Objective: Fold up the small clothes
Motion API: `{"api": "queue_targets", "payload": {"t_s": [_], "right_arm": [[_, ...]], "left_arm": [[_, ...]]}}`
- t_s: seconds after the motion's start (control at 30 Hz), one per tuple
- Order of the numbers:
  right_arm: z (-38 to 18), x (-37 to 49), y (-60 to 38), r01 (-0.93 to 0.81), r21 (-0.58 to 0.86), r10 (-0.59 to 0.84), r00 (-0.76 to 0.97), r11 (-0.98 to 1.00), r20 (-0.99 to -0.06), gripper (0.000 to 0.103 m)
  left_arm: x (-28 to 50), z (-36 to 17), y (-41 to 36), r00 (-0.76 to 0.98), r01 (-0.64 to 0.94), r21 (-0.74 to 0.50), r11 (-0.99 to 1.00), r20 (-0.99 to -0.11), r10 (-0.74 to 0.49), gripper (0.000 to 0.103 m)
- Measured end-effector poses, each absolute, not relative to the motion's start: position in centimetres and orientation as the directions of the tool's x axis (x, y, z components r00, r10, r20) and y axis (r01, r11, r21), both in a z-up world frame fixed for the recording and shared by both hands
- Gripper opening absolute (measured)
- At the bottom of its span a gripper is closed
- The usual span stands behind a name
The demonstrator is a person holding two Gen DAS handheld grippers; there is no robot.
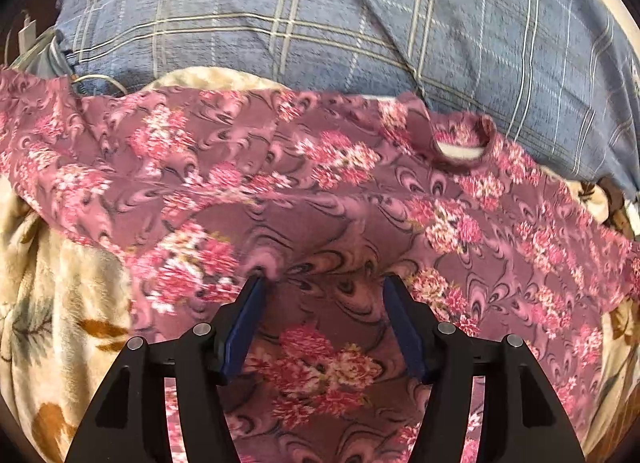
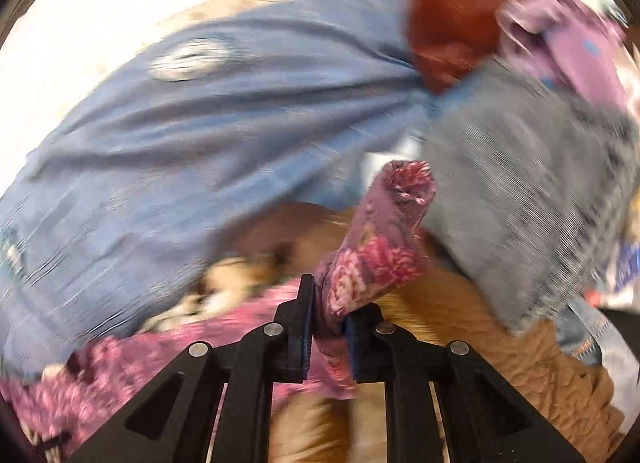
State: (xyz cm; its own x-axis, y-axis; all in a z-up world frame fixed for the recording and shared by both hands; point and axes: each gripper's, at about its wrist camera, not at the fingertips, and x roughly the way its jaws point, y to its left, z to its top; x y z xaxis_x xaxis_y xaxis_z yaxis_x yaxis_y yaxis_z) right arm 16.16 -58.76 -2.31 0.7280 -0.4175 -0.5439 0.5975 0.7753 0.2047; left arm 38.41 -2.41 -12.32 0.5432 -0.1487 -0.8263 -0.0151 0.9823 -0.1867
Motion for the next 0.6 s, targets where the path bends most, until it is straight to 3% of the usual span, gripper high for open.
{"api": "queue_targets", "payload": {"t_s": [0.2,0.6], "right_arm": [[-1.1,21.3,-48.1,0.394,0.180,-0.240,0.800,0.902,-0.550,0.013],[-9.5,32.3,-23.8,0.033,0.268,0.159,0.733,0.963,-0.662,0.013]], "left_arm": [[37.5,-10.5,1.3,0.588,-0.041,-0.249,0.968,-0.789,-0.178,0.061],[35.8,-9.9,10.3,0.636,-0.176,-0.408,0.896,-0.741,-0.212,0.061]]}}
